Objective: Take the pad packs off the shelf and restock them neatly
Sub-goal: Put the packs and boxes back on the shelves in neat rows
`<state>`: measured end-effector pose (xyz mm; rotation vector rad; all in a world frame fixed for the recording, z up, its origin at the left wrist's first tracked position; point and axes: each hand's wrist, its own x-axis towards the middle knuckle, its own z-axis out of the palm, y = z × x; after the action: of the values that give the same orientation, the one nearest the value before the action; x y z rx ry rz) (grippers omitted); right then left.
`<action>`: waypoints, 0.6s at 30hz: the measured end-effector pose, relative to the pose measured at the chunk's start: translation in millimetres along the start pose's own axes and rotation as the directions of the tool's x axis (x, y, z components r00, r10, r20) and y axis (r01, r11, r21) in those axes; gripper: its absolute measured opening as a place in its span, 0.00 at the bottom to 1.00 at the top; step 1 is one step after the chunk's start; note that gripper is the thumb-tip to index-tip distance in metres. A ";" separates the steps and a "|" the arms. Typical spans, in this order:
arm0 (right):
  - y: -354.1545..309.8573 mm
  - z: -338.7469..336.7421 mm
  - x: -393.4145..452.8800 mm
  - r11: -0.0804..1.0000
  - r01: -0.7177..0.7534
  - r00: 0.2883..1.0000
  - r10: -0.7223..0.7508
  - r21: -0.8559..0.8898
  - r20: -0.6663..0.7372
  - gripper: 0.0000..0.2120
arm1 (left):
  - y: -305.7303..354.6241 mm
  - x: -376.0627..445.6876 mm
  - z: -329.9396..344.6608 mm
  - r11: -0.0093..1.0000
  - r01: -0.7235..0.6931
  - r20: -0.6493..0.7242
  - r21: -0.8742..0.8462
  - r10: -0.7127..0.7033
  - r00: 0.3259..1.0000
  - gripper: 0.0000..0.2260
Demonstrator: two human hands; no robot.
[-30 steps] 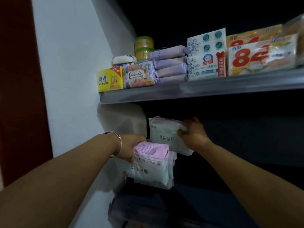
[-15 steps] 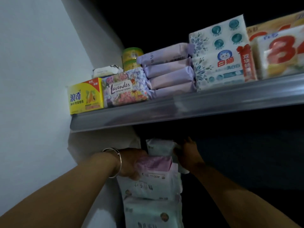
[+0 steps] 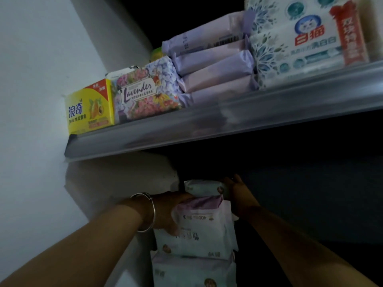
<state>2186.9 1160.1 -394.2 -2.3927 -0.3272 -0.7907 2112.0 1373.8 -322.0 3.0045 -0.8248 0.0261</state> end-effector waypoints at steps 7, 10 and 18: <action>9.1 14.1 7.9 0.997 -0.056 0.996 0.052 -0.052 -0.074 0.23 | 2.2 -2.7 5.7 0.998 0.030 0.012 0.059 -0.031 0.999 0.41; 6.4 16.5 12.7 0.992 -0.029 0.998 0.023 -0.119 -0.055 0.23 | 0.9 -1.8 6.6 0.998 0.036 0.011 0.050 -0.037 0.999 0.42; 3.9 16.4 17.2 0.991 -0.055 0.998 0.052 -0.119 -0.031 0.19 | 2.5 1.7 7.7 0.999 0.022 0.019 0.039 -0.023 1.000 0.43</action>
<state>2209.6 1167.7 -396.1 -2.4885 -0.2087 -0.8405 2112.2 1370.5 -329.6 3.0543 -0.8015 0.0132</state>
